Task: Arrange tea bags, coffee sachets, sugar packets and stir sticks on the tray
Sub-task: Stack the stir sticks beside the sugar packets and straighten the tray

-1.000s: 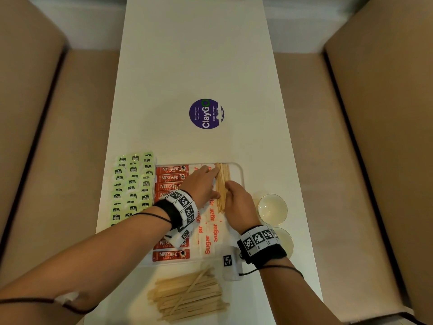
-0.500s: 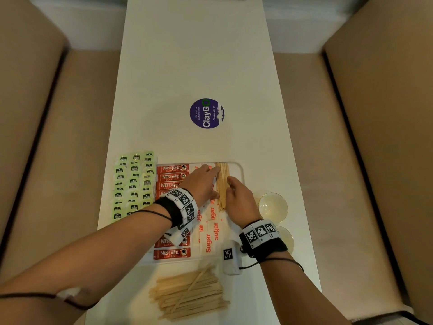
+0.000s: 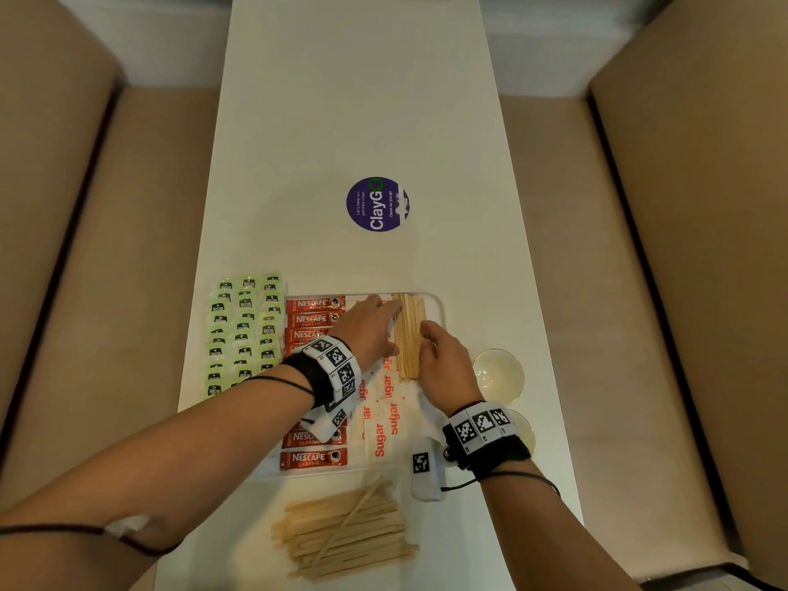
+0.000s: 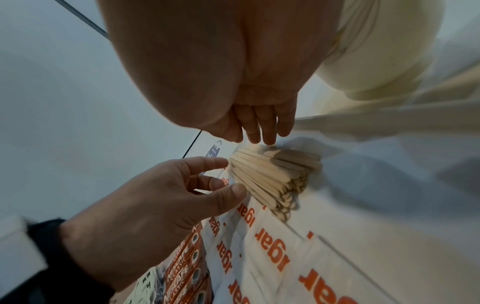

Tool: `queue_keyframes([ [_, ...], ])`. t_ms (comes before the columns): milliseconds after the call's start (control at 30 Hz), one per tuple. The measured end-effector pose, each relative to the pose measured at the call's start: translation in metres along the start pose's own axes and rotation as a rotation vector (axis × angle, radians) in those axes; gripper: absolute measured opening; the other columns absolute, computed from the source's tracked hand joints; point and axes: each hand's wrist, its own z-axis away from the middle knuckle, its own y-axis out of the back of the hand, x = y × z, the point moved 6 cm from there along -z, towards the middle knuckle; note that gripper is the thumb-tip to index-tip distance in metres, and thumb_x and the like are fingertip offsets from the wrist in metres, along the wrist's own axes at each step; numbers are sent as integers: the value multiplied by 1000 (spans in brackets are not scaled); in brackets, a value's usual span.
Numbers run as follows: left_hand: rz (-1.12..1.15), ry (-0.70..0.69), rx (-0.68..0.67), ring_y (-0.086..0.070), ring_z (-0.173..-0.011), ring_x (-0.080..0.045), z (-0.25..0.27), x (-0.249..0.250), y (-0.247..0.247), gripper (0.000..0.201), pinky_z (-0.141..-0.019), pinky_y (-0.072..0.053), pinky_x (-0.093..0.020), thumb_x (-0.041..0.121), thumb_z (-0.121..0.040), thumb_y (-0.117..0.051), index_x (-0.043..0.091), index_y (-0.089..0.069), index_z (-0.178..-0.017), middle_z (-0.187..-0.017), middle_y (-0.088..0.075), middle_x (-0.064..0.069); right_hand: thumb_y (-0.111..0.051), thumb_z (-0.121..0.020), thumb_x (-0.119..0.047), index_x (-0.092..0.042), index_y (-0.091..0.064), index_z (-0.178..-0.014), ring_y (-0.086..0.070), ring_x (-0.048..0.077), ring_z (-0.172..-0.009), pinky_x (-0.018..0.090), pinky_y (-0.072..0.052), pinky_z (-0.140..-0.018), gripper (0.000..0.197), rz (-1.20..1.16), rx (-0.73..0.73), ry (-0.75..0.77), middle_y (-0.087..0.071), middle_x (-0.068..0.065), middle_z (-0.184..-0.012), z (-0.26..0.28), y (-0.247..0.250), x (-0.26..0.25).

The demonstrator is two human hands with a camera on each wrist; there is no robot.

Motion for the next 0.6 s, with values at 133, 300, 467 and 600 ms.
queue_keyframes([
  [133,22,-4,19,-53,-116,-23,0,-1,4,73,-92,-48,-35,34,-87,-74,23,-37,-149,-128,-50,-5,-34,-101,-21,-13,-61,-129,-65,21,-103,34,-52,-97,40,-3,-17,-35,-70,3,-115,1,-3,6],
  [300,23,-14,38,-51,-118,-22,0,-1,6,66,-97,-48,-38,30,-89,-73,22,-42,-146,-129,-49,-5,-28,-94,-34,-17,-61,-127,-62,13,-93,39,-56,-89,50,16,-42,-13,-71,4,-114,-5,-10,18],
  [467,9,-31,60,-51,-118,-23,1,1,7,58,-97,-48,-38,25,-91,-70,21,-46,-144,-130,-49,-5,-36,-102,-15,-13,-63,-117,-59,11,-77,27,-45,-71,31,25,-67,1,-68,-4,-92,-7,-8,10],
  [600,16,-41,70,-52,-118,-22,3,4,8,55,-97,-49,-39,26,-91,-69,21,-48,-142,-130,-49,-4,-33,-100,-21,-16,-63,-125,-67,17,-89,38,-56,-83,39,30,-54,-31,-72,-1,-103,-9,-6,11],
])
